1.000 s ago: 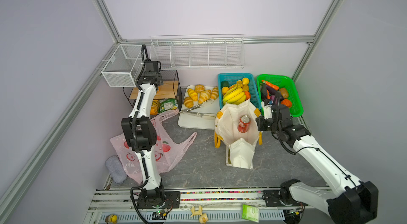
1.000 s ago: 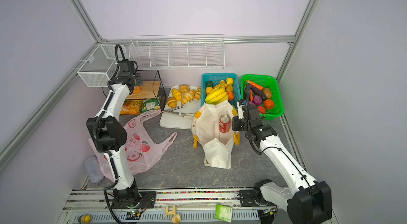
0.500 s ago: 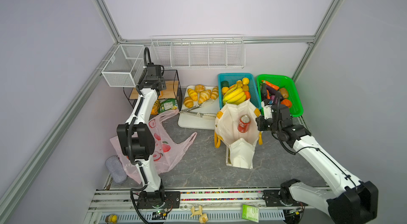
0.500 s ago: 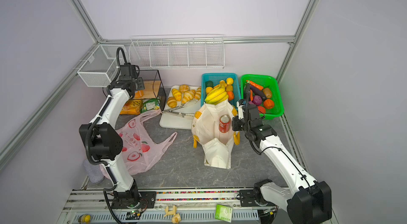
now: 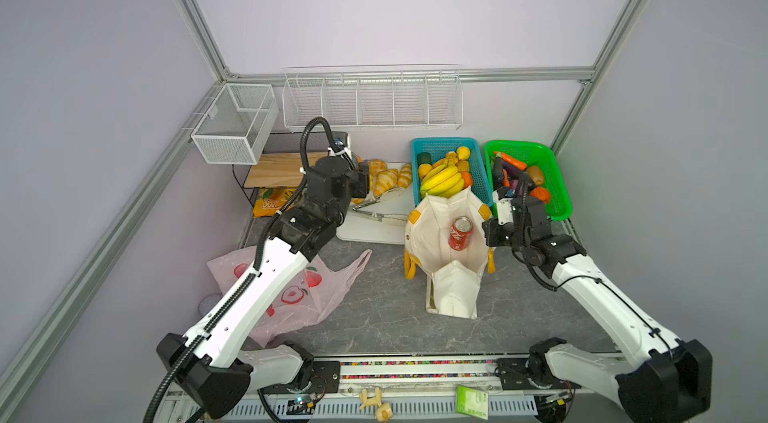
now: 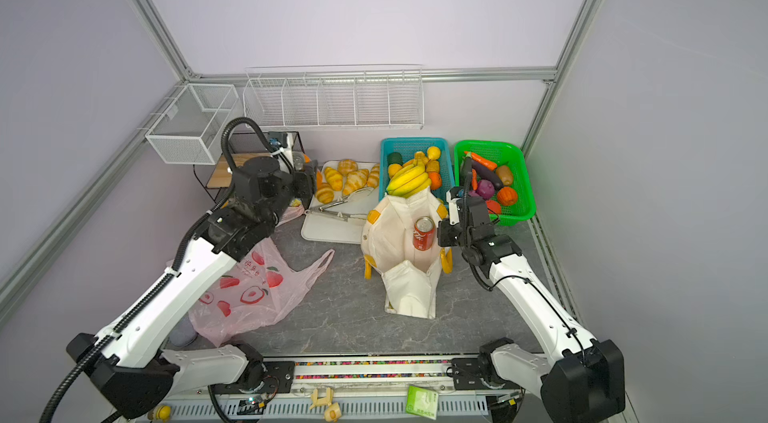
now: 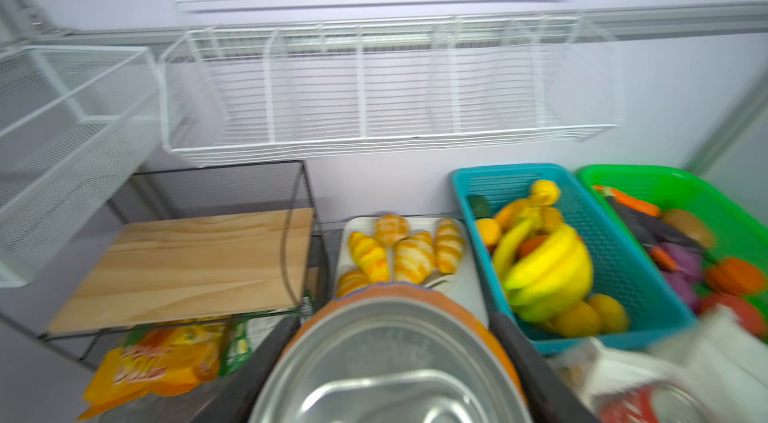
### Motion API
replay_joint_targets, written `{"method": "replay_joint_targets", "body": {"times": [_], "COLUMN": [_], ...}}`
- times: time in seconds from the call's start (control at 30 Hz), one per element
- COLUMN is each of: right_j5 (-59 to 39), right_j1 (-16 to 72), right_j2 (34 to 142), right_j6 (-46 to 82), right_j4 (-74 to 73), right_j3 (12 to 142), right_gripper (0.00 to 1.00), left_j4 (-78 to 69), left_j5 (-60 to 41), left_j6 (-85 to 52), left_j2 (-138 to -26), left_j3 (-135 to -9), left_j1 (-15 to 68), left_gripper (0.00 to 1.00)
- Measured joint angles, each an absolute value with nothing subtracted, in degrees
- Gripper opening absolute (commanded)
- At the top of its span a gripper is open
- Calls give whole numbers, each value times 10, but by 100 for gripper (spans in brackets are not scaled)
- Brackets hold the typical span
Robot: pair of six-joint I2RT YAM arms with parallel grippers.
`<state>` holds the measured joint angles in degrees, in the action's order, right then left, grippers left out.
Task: Place the mixed food into the grocery bags and tie them
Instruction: 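Carry the orange can with the left gripper over the tote opening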
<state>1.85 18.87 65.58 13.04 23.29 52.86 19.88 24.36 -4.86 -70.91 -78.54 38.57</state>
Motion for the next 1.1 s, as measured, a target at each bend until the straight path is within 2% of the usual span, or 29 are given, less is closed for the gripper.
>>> {"method": "replay_joint_targets", "body": {"times": [0.13, 0.3, 0.43, 0.73, 1.1], "right_j5": [19, 19, 19, 21, 21], "right_j1": [188, 188, 188, 188, 188], "right_j2": [656, 655, 652, 649, 649], "right_j6": [130, 130, 130, 130, 130], "right_j4": [233, 233, 233, 233, 233], "right_j3": [529, 529, 528, 527, 527], "right_gripper": [19, 19, 19, 19, 19], "left_j4": [140, 84, 67, 66, 35], "left_j5": [208, 119, 56, -55, -62], "left_j6": [-59, -79, -76, -47, -36], "left_j2": [-720, -817, -901, -1005, -1092], "left_j3": [-744, -726, -726, -734, -757], "left_j1": [497, 552, 560, 559, 554], "left_gripper": [39, 39, 39, 40, 40]}}
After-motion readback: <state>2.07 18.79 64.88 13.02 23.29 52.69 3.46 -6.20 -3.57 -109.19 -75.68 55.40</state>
